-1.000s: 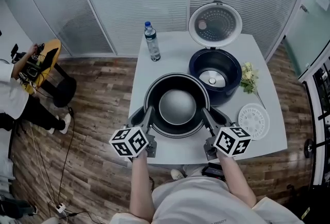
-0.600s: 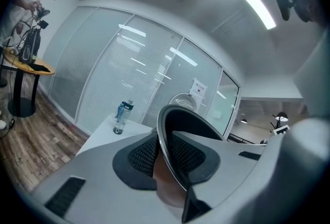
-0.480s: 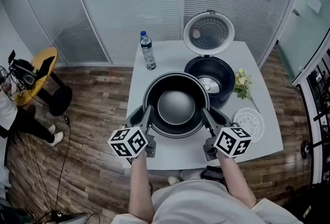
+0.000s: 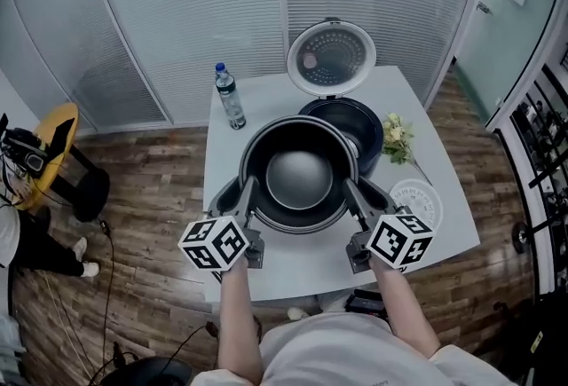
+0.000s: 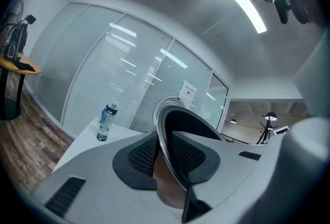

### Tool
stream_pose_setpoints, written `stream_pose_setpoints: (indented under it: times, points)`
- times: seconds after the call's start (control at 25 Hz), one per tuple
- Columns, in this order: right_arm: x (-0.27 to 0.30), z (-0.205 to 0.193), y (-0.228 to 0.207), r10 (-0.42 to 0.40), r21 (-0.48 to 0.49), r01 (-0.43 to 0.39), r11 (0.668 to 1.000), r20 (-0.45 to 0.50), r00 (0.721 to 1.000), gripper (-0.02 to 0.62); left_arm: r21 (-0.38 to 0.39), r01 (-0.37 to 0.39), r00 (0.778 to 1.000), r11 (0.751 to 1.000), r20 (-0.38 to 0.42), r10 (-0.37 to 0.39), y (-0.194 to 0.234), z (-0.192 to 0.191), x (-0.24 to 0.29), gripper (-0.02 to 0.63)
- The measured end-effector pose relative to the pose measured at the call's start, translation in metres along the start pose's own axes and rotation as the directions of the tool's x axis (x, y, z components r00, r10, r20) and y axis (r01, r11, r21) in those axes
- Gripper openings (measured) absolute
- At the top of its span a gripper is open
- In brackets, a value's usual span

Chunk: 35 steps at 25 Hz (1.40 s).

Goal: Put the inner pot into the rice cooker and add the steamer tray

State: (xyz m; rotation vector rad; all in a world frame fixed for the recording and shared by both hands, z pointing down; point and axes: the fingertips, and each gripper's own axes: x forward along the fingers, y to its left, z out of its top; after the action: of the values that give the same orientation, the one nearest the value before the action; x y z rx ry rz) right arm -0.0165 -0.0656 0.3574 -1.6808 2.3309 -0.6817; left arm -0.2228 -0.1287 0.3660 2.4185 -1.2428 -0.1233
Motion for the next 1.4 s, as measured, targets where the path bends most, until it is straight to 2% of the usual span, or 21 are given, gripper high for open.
stream_pose_setpoints:
  times: [0.6, 1.2, 1.4]
  points:
    - [0.002, 0.041, -0.064, -0.072, 0.051, 0.069, 0.996, 0.059, 0.996, 0.087, 0.024, 0.091, 0.995, 0.996, -0.031, -0.090, -0.038, 0.006, 0.083, 0.084]
    - [0.033, 0.091, -0.100, -0.036, 0.115, 0.022, 0.993, 0.121, 0.992, 0.083, -0.050, 0.148, 0.989, 0.988, 0.037, -0.146, -0.047, 0.031, 0.150, 0.083]
    - [0.045, 0.106, -0.109, -0.052, 0.110, 0.038, 0.993, 0.121, 0.991, 0.081, -0.061, 0.162, 0.986, 0.985, 0.059, -0.158, -0.048, 0.042, 0.169, 0.078]
